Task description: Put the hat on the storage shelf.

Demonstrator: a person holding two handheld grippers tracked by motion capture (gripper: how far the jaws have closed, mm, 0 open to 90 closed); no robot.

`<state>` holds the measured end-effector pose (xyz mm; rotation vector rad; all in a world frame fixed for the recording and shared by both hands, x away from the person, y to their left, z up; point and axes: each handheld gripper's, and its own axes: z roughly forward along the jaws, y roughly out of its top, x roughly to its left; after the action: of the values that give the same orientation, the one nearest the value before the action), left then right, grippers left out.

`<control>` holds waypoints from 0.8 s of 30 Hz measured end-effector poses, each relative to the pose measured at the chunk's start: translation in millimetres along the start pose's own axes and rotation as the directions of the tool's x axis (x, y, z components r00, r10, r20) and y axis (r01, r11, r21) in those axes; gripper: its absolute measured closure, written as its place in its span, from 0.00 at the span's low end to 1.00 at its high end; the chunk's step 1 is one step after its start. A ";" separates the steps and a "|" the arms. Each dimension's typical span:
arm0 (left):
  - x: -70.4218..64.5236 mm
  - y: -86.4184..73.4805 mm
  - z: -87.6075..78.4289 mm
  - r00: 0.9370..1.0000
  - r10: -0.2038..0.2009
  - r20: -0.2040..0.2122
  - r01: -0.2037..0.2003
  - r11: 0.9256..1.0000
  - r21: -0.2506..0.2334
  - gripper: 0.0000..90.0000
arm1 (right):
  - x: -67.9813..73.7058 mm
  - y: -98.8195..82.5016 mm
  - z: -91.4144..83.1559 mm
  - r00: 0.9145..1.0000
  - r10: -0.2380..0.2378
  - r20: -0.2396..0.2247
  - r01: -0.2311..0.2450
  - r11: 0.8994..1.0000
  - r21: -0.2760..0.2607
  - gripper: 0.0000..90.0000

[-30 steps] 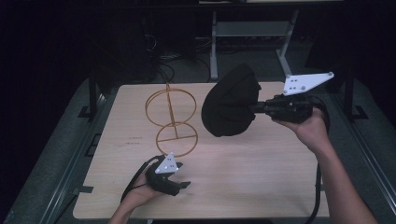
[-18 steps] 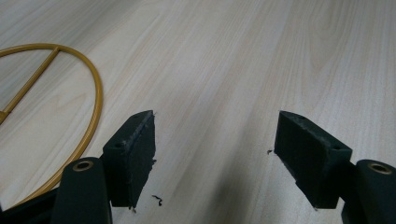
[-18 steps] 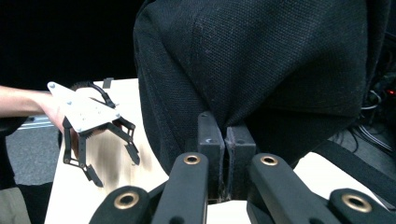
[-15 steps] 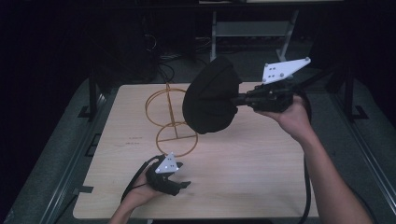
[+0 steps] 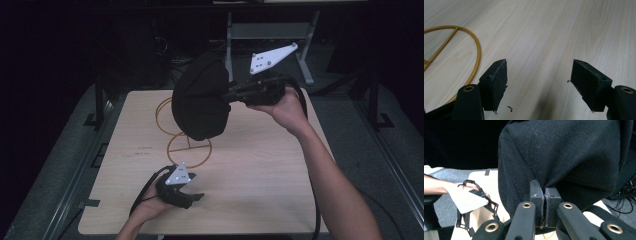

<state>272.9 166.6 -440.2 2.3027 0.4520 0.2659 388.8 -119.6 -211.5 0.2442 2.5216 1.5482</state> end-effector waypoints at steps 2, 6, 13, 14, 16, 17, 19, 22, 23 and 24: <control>0.4 0.0 0.1 1.000 -0.001 -0.001 0.001 1.000 -0.004 0.32 | -2.5 4.5 6.1 1.000 0.015 -0.009 -0.015 1.000 0.001 0.97; 0.7 0.3 0.1 1.000 0.003 -0.001 -0.003 1.000 -0.006 0.33 | -6.4 11.4 19.5 1.000 0.019 -0.012 -0.019 1.000 -0.002 0.97; 0.0 0.7 -0.7 1.000 0.000 -0.001 0.000 1.000 -0.010 0.33 | -13.0 19.9 35.2 0.999 0.034 -0.004 -0.035 0.999 -0.015 0.97; -0.1 0.8 -0.7 1.000 -0.004 -0.003 0.004 1.000 -0.014 0.33 | -13.0 19.9 35.2 0.999 0.034 -0.004 -0.035 0.999 -0.015 0.97; 0.2 0.9 -0.7 1.000 -0.005 -0.002 0.005 1.000 -0.014 0.33 | -14.5 23.3 40.0 1.000 0.031 -0.001 -0.031 0.999 -0.018 0.97; 0.1 0.9 -0.2 1.000 -0.001 -0.001 0.001 1.000 -0.009 0.33 | -14.6 25.0 41.7 0.999 0.039 -0.001 -0.039 0.999 -0.016 0.97; -0.6 1.1 0.2 1.000 -0.003 -0.003 0.003 1.000 -0.008 0.33 | -16.1 27.8 44.2 0.999 0.039 0.005 -0.039 0.999 -0.021 0.97; -0.9 1.8 0.1 1.000 0.002 -0.001 -0.002 1.000 -0.007 0.33 | -17.9 31.9 48.7 0.999 0.048 0.006 -0.048 0.999 -0.020 0.97; -0.6 1.9 -0.1 1.000 0.006 0.000 -0.006 1.000 -0.004 0.33 | -18.9 33.0 50.5 0.999 0.052 0.003 -0.052 0.998 -0.022 0.97; -0.5 2.0 -0.1 1.000 0.006 0.000 -0.006 1.000 -0.004 0.33 | -19.9 33.9 52.3 0.998 0.056 0.007 -0.055 0.998 -0.023 0.97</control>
<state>272.9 165.1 -438.7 2.3007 0.4445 0.2693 421.9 -63.7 -203.3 0.3189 2.5108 1.5916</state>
